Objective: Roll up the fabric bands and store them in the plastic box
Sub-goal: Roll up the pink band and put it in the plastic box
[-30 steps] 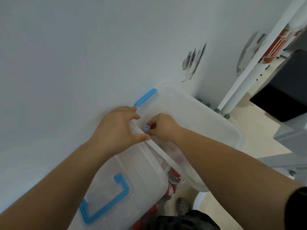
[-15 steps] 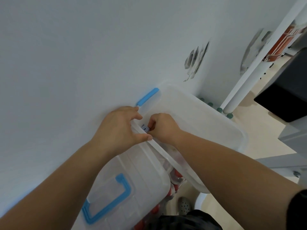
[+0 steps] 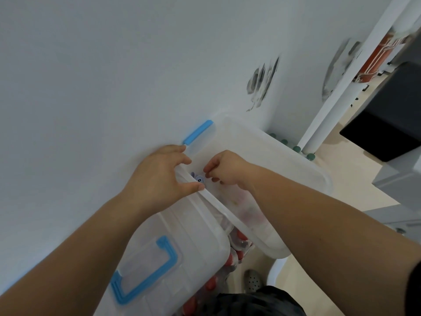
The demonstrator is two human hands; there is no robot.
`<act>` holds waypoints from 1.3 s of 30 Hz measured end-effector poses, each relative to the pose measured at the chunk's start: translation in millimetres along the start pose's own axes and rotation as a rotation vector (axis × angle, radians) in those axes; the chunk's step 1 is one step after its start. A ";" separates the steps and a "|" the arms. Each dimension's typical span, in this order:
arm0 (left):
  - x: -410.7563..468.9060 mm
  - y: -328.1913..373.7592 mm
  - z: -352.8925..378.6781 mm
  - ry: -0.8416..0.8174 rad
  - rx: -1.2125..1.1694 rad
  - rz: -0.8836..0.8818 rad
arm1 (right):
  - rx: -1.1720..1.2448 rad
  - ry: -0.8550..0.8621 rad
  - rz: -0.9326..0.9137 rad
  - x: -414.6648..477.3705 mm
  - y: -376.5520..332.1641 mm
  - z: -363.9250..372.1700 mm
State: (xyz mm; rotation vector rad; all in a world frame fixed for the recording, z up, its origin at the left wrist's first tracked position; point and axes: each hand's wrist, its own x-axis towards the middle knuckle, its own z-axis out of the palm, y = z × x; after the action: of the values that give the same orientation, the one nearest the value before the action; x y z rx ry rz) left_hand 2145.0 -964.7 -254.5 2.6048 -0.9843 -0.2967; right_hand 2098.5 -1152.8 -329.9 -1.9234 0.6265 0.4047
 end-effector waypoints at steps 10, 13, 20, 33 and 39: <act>-10.3 2.2 -6.7 0.017 -0.019 0.008 | -0.137 0.286 -0.141 -27.6 -26.6 -10.3; -19.0 -3.1 -13.6 0.058 -0.024 0.005 | -0.165 0.419 -0.291 -53.9 -46.6 -11.2; -62.4 -20.3 -27.7 0.109 -0.040 -0.009 | -0.391 0.473 -0.432 -139.5 -48.8 15.7; -164.9 -45.6 -23.9 -0.145 0.223 -0.225 | -0.912 0.303 -0.219 -180.3 -26.7 97.4; -183.0 -59.0 -16.7 -0.161 0.120 -0.205 | -0.756 0.312 -0.193 -185.1 -24.3 101.0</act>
State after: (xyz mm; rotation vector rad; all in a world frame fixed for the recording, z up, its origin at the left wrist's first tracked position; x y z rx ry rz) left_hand 2050.4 -796.6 -248.3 2.8337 -0.8078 -0.5206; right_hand 1963.2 -1007.5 -254.7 -2.7809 0.5138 0.2291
